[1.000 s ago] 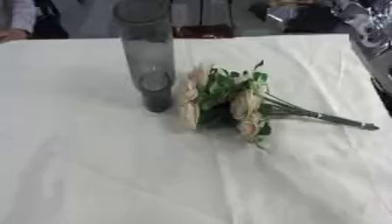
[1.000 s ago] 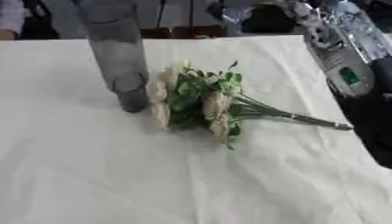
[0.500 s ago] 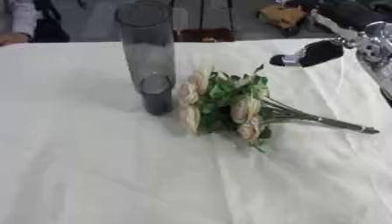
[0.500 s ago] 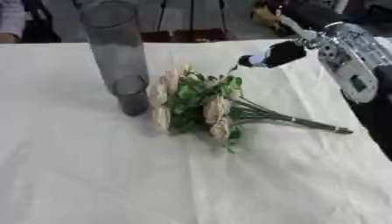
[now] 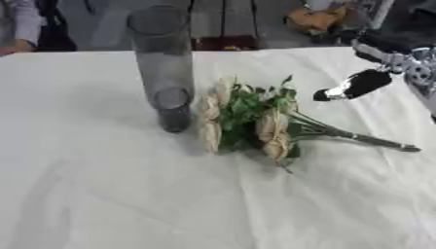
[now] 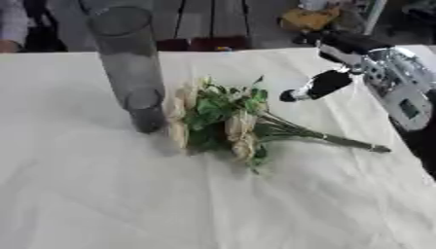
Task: Arrange flowers into the vase.
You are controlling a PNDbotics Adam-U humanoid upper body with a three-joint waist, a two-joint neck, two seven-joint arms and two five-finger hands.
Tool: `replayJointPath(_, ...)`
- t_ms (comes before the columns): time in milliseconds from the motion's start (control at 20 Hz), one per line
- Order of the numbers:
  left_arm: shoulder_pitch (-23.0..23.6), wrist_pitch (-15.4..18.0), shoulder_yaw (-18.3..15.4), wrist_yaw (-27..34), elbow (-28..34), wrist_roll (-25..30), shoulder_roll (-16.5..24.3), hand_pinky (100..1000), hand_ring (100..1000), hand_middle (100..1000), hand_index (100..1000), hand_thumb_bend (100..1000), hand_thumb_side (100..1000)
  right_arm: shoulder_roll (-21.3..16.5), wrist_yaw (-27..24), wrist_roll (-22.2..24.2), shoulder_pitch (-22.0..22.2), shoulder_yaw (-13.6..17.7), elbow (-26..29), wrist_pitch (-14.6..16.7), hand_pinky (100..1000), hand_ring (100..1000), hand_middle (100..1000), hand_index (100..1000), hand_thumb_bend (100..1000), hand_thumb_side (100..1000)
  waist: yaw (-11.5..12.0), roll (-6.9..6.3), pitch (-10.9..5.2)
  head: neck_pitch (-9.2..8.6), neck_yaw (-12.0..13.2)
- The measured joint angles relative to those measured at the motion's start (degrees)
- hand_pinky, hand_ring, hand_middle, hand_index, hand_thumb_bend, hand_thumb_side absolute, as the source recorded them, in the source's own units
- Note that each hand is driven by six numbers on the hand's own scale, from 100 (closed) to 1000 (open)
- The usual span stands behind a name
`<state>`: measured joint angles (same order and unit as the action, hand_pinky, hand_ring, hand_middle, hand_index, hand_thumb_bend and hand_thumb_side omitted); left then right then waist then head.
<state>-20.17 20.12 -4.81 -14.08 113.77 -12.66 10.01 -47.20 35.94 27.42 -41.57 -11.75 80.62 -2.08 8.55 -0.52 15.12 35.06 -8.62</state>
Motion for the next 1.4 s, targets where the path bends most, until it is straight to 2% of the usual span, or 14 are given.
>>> replayJointPath(250,0.00,-0.01,0.00,0.00,0.00,-0.01,0.00,720,889,950,959,100,1000,-0.14,-3.28,4.31,3.18,1.41,2.37,-1.10,832,1000,856,992,698,487,-0.05,-0.01,0.02,-0.16,0.00)
replayJointPath(300,0.00,-0.01,0.00,0.00,0.00,-0.01,0.00,720,889,950,959,100,1000,-0.21,-3.91,5.14,3.66,1.70,2.74,-1.23,828,1000,852,990,677,503,-0.06,-0.01,0.03,-0.18,0.00)
replayJointPath(350,0.00,-0.01,0.00,0.00,0.00,-0.01,0.00,720,889,950,959,100,1000,-0.29,-4.50,6.00,4.13,2.00,3.09,-1.36,824,1000,844,986,685,472,-0.07,-0.01,0.04,-0.20,0.00)
replayJointPath(500,0.00,-0.01,0.00,0.01,0.00,-0.01,0.00,720,889,950,959,100,1000,-0.37,-6.04,8.22,5.32,2.72,3.92,-1.68,823,991,839,980,648,472,-0.08,-0.04,0.07,-0.44,-0.01)
replayJointPath(550,0.00,-0.02,0.00,0.01,0.00,-0.02,0.00,720,889,950,959,100,1000,-0.37,-6.26,8.65,5.70,2.87,4.13,-1.73,823,990,842,979,662,436,-0.08,-0.04,0.10,-0.46,-0.01)
replayJointPath(650,0.00,-0.02,0.00,0.05,0.00,-0.02,0.00,720,889,950,959,100,1000,-0.36,-6.24,8.96,6.44,2.92,4.24,-1.74,820,986,842,971,628,459,-0.07,-0.06,0.15,-0.47,-0.01)
replayJointPath(950,0.00,-0.02,0.00,0.15,0.00,-0.02,0.00,720,888,950,959,100,1000,0.55,-3.72,6.22,7.34,2.83,4.17,-0.94,809,972,823,948,603,453,-0.02,-0.08,0.40,-0.49,-0.04)
replayJointPath(1400,-0.01,-0.03,0.04,0.39,0.00,-0.01,0.00,719,888,950,959,100,1000,1.77,1.57,0.11,6.69,0.32,2.01,1.38,790,923,797,903,566,433,0.46,-0.11,0.64,-0.49,-0.15)
